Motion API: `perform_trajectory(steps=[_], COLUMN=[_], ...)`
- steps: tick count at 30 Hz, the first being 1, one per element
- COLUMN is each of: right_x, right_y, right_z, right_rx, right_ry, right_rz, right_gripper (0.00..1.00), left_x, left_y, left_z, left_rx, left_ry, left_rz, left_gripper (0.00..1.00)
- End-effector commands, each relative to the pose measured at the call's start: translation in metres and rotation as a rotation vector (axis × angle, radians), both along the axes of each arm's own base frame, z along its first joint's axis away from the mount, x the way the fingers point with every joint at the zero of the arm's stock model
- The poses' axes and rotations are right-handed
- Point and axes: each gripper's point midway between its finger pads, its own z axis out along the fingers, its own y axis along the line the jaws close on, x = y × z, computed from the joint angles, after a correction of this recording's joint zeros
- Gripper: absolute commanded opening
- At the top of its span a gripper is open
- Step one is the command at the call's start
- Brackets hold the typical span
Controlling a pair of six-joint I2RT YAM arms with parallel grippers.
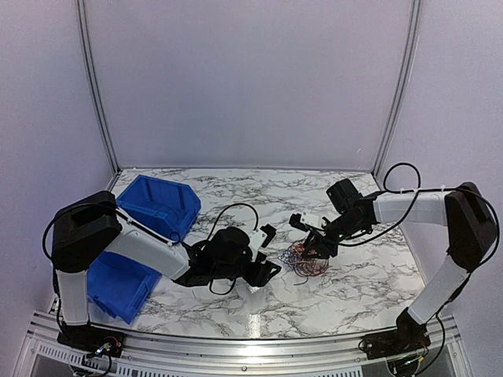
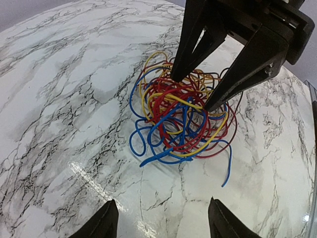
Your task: Untangle the cables
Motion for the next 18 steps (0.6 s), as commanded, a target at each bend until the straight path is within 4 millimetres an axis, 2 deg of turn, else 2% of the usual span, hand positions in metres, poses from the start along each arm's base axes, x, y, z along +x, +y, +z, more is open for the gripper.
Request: perform_trajectory(steps=[1,9,14,18], right_x=[0.002,0.002,0.002,0.002], right_y=[0.0,-0.001,-0.001,-0.001], right_z=[-0.005,-0.01,-0.011,-0.012], right_rx=[-0.009,-0.018,-0.021,-0.024], right_ry=[-0.002,0.009,0.012,0.012], right_rz=[0.006,0.005,0.004,0.004], right_gripper=[0.44,0.44,0.43,0.44], left_x=[0.015,0.028,0.035,0.037], left_y=[-0.008,-0.023,-0.033,-0.035], left_z=[0.03,0.007,-0.002,-0.006], left_rx=[-0.045,0.046,0.086,0.106], left_ry=[-0.14,-0.16,-0.173,-0.172], left_rz=[0.029,0.024,0.015,0.012], left_gripper=[0.62,0.5,0.45,0.37])
